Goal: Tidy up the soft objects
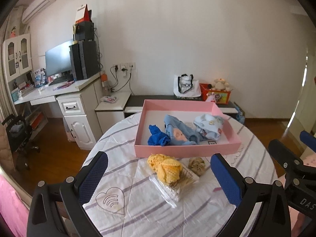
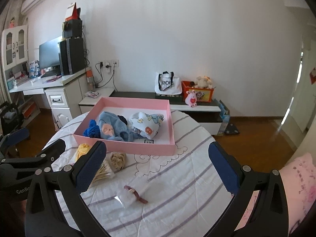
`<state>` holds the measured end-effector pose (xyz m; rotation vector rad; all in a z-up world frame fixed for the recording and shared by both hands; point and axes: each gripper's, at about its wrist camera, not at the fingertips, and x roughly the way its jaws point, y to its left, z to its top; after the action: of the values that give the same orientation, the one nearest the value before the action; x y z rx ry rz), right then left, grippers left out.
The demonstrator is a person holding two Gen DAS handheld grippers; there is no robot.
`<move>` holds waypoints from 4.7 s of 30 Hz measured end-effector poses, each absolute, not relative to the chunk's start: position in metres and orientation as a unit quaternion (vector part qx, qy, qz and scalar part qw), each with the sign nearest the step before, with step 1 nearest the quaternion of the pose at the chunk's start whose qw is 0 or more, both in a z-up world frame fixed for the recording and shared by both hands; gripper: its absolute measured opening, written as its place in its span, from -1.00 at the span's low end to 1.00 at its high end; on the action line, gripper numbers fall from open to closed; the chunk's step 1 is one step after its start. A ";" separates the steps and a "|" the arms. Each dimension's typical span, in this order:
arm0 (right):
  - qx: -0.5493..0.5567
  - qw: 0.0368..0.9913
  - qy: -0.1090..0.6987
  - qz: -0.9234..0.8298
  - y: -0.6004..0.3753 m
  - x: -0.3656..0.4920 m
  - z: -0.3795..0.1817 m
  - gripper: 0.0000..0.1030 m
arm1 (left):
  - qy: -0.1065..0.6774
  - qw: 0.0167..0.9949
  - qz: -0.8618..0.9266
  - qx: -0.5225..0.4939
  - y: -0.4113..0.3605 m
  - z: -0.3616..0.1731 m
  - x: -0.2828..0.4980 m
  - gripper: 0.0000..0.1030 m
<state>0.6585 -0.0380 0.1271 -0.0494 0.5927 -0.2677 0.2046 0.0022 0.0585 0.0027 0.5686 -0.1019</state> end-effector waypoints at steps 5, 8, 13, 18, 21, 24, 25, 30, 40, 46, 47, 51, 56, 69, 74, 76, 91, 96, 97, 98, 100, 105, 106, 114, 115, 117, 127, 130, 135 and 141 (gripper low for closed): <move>-0.023 0.954 0.269 -0.131 -0.036 0.635 0.139 1.00 | 0.257 0.965 -0.049 0.001 0.000 0.070 0.173 1.00; -0.023 0.958 0.256 -0.129 -0.036 0.624 0.145 1.00 | 0.243 0.969 -0.051 0.002 -0.001 0.075 0.155 1.00; -0.028 0.964 0.232 -0.127 -0.033 0.606 0.158 1.00 | 0.209 0.977 -0.045 0.008 -0.004 0.083 0.124 1.00; -0.030 0.968 0.211 -0.130 -0.031 0.592 0.167 1.00 | 0.190 0.981 -0.049 0.005 -0.007 0.087 0.099 1.00; -0.033 0.971 0.198 -0.131 -0.029 0.584 0.173 1.00 | 0.177 0.983 -0.049 0.005 -0.007 0.091 0.088 1.00; -0.036 0.973 0.186 -0.131 -0.026 0.576 0.178 1.00 | 0.163 0.986 -0.046 0.002 -0.006 0.094 0.078 1.00; -0.037 0.974 0.182 -0.131 -0.025 0.574 0.179 1.00 | 0.159 0.986 -0.045 0.002 -0.006 0.095 0.075 1.00; -0.044 0.977 0.164 -0.131 -0.021 0.563 0.185 1.00 | 0.143 0.989 -0.038 0.004 -0.007 0.095 0.062 1.00; -0.048 0.979 0.147 -0.132 -0.017 0.552 0.190 1.00 | 0.132 0.991 -0.037 0.000 -0.007 0.090 0.054 1.00; -0.048 0.979 0.147 -0.132 -0.017 0.551 0.190 1.00 | 0.134 0.990 -0.034 -0.001 -0.009 0.088 0.053 1.00; -0.048 0.979 0.147 -0.132 -0.017 0.551 0.190 1.00 | 0.134 0.990 -0.034 -0.001 -0.009 0.088 0.052 1.00; -0.049 0.979 0.147 -0.132 -0.017 0.551 0.190 1.00 | 0.132 0.991 -0.027 0.002 -0.010 0.089 0.051 1.00; -0.049 0.979 0.147 -0.133 -0.017 0.550 0.189 1.00 | 0.134 0.991 -0.024 0.006 -0.012 0.084 0.056 1.00; -0.051 0.978 0.154 -0.135 -0.017 0.552 0.185 1.00 | 0.146 0.989 -0.027 0.003 -0.008 0.077 0.060 1.00; -0.053 0.977 0.157 -0.137 -0.016 0.555 0.183 1.00 | 0.152 0.988 -0.028 0.003 -0.007 0.075 0.062 1.00; -0.053 0.976 0.160 -0.136 -0.016 0.556 0.181 1.00 | 0.154 0.988 -0.027 0.003 -0.006 0.075 0.062 1.00; -0.048 0.965 0.227 -0.126 -0.015 0.590 0.144 1.00 | 0.224 0.974 -0.027 -0.009 0.008 0.055 0.092 1.00; -0.055 0.953 0.272 -0.121 -0.012 0.615 0.118 1.00 | 0.264 0.965 -0.003 -0.005 0.015 0.037 0.115 1.00; -0.054 0.950 0.283 -0.120 -0.012 0.620 0.113 1.00 | 0.275 0.962 -0.001 -0.005 0.016 0.032 0.122 1.00; -0.052 0.947 0.295 -0.115 -0.011 0.627 0.105 1.00 | 0.285 0.959 0.001 -0.005 0.017 0.028 0.127 1.00; -0.053 0.941 0.315 -0.111 -0.011 0.637 0.093 1.00 | 0.306 0.952 0.004 -0.006 0.020 0.019 0.140 1.00; -0.058 0.924 0.360 -0.113 -0.010 0.660 0.062 1.00 | 0.345 0.939 0.012 -0.010 0.029 -0.002 0.173 1.00; -0.058 0.920 0.370 -0.111 -0.010 0.664 0.056 1.00 | 0.353 0.936 0.014 -0.011 0.031 -0.006 0.179 1.00; -0.061 0.895 0.428 -0.109 -0.008 0.691 0.013 1.00 | 0.397 0.917 0.021 -0.018 0.047 -0.044 0.216 1.00; -0.060 0.892 0.435 -0.110 -0.008 0.695 0.008 1.00 | 0.402 0.915 0.021 -0.018 0.049 -0.047 0.219 1.00; -0.056 0.886 0.446 -0.112 -0.011 0.700 0.000 1.00 | 0.410 0.912 0.020 -0.020 0.052 -0.056 0.226 1.00; -0.023 0.865 0.488 -0.118 -0.024 0.716 -0.031 0.98 | 0.435 0.900 0.007 -0.030 0.058 -0.083 0.246 1.00; -0.007 0.867 0.488 -0.101 -0.029 0.714 -0.036 0.69 | 0.441 0.897 0.004 -0.032 0.055 -0.086 0.248 1.00; -0.002 0.875 0.476 -0.084 -0.033 0.710 -0.035 0.17 | 0.444 0.895 -0.009 -0.035 0.047 -0.087 0.250 1.00; 0.011 0.879 0.471 -0.072 -0.046 0.705 -0.031 0.01 | 0.447 0.893 -0.035 -0.039 0.029 -0.082 0.254 1.00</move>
<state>0.7055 -0.0460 -0.0308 0.0238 0.9830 -0.1501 0.2538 0.0286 -0.0824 -0.0807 0.9272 -0.0720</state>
